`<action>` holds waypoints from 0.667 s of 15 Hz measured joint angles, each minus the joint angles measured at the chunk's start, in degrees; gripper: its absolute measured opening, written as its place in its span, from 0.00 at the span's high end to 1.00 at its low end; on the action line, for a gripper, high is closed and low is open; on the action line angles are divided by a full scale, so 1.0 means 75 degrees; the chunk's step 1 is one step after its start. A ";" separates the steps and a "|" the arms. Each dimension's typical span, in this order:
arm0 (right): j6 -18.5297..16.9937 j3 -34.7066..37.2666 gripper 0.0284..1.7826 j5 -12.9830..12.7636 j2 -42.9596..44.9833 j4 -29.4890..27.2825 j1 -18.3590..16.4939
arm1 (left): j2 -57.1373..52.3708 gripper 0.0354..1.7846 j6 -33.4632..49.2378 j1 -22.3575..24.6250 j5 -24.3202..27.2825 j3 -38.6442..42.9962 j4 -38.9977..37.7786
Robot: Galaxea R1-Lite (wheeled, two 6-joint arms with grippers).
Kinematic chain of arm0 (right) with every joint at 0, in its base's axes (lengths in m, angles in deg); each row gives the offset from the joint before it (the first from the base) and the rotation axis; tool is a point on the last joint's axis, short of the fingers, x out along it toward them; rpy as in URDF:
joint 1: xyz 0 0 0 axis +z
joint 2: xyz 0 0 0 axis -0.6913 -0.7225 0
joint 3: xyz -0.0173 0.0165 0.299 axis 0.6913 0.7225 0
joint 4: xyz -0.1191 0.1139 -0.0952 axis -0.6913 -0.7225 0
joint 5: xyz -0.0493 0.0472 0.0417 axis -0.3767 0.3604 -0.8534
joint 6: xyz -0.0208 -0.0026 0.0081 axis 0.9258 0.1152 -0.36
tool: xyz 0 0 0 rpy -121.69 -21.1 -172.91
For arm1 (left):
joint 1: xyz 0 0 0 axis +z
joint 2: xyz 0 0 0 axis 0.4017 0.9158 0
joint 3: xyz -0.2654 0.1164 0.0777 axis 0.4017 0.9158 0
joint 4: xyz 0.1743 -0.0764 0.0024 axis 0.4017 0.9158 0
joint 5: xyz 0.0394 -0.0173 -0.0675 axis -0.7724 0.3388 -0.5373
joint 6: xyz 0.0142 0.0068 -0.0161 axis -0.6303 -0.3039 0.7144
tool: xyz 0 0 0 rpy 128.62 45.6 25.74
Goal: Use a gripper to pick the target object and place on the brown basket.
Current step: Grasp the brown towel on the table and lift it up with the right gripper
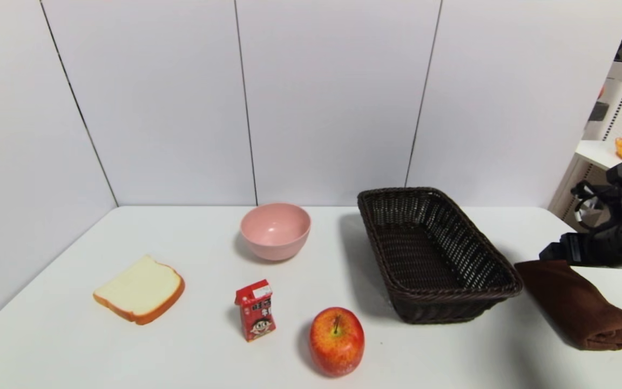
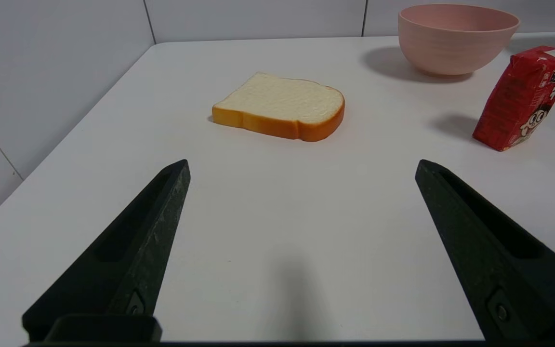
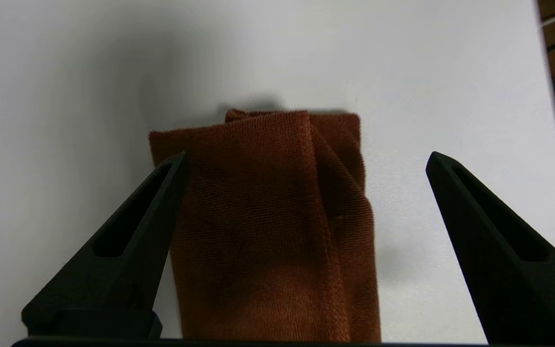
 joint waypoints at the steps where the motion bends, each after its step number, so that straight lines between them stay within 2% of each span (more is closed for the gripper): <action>1: 0.0002 0.0044 0.05 0.0003 -0.0159 -0.0003 0.0000 | 0.0000 0.06 0.0000 0.0000 0.0000 0.0000 0.0000; 6: 0.0052 0.0033 0.05 0.0070 -0.0507 -0.0228 -0.0008 | 0.0000 0.06 0.0000 0.0000 0.0000 0.0003 0.0003; 10: 0.0034 -0.0650 0.05 0.0405 -0.0463 -0.1588 -0.0067 | 0.0000 0.06 -0.0002 0.0000 0.0000 0.0003 0.0003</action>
